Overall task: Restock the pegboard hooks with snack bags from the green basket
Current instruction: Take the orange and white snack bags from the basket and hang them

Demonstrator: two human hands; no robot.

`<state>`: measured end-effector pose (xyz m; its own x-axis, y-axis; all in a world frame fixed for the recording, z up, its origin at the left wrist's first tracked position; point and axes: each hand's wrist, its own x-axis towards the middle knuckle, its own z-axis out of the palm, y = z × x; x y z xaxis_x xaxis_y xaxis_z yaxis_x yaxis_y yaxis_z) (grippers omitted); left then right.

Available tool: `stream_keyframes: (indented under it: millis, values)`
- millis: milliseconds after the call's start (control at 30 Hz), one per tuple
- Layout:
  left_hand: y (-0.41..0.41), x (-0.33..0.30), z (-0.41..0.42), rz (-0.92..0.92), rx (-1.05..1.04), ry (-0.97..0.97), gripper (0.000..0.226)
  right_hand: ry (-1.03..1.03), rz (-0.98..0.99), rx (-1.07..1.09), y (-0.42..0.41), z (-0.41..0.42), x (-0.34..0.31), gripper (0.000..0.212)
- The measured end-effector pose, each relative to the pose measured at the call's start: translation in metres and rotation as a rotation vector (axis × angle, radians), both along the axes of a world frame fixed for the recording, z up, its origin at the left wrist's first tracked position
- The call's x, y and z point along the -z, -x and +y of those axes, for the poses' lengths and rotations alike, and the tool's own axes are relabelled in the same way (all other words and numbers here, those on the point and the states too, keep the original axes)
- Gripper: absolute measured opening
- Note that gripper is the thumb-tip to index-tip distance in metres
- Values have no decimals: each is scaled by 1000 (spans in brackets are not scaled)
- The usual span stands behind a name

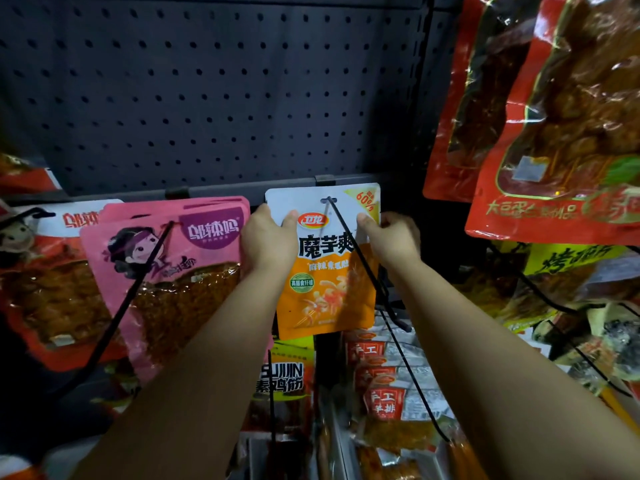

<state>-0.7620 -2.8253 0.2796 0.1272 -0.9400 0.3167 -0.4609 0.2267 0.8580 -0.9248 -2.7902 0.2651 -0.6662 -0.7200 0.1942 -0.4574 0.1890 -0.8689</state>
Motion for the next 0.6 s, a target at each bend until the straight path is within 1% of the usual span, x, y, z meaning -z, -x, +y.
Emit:
stream_keyframes:
  millis: [100, 200, 333, 400, 433, 467, 567, 600]
  values:
    - [-1, 3, 14, 13, 9, -12, 22, -36, -17, -17, 4, 8, 2, 38]
    - [-5, 11, 33, 8, 21, -2, 29, -100, 14, -44, 8, 18, 7, 35]
    - [-14, 23, 65, 71, 105, 40, 58, -75, -42, -83, 5, 40, 18, 40]
    - [-21, 32, 85, 67, 134, 36, 63, -47, -78, -104, 1, 55, 22, 37]
    - [-24, 37, 95, 78, 152, 34, 61, -16, -115, -122, -1, 66, 23, 34]
    - [-26, 43, 106, 103, 186, 36, 54, 27, -157, -145, -3, 78, 23, 30]
    - [-27, 61, 140, 174, 324, -10, 21, 152, -253, -242, -7, 128, 31, 11]
    - [-25, 68, 151, 178, 364, -36, 16, 177, -278, -267, -6, 149, 37, 5]
